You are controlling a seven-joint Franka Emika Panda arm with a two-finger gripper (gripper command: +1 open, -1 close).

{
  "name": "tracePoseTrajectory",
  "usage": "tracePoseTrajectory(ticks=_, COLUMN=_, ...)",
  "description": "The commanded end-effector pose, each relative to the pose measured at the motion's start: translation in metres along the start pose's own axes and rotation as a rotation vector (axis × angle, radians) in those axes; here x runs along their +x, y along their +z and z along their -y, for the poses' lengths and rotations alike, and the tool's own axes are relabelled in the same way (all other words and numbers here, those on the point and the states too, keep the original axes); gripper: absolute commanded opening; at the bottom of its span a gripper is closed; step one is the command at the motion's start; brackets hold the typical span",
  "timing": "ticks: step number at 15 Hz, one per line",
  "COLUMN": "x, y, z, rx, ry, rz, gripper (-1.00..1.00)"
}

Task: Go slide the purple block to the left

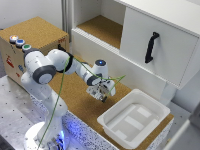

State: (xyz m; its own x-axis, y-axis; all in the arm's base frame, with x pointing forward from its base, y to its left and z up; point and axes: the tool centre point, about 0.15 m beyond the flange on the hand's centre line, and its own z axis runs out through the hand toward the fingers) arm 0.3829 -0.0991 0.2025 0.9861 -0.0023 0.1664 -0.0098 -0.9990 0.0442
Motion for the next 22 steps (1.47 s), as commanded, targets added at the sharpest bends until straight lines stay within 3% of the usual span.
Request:
tracePoseTrajectory(ticks=1, x=0.003, y=-0.004, z=0.045, rx=0.013, ry=0.017, rz=0.071, gripper=-1.0)
tracePoseTrajectory(ticks=17, x=-0.005, y=-0.014, z=0.154, rx=0.044, ry=0.042, rz=0.069, gripper=-1.0)
tracePoseTrajectory(ticks=20, x=-0.003, y=-0.033, z=0.139, rx=-0.004, ry=0.103, rz=0.05, gripper=-1.0)
tracePoseTrajectory(ticks=22, x=-0.009, y=-0.064, z=0.125, rx=-0.027, ry=0.136, rz=0.026, gripper=-1.0)
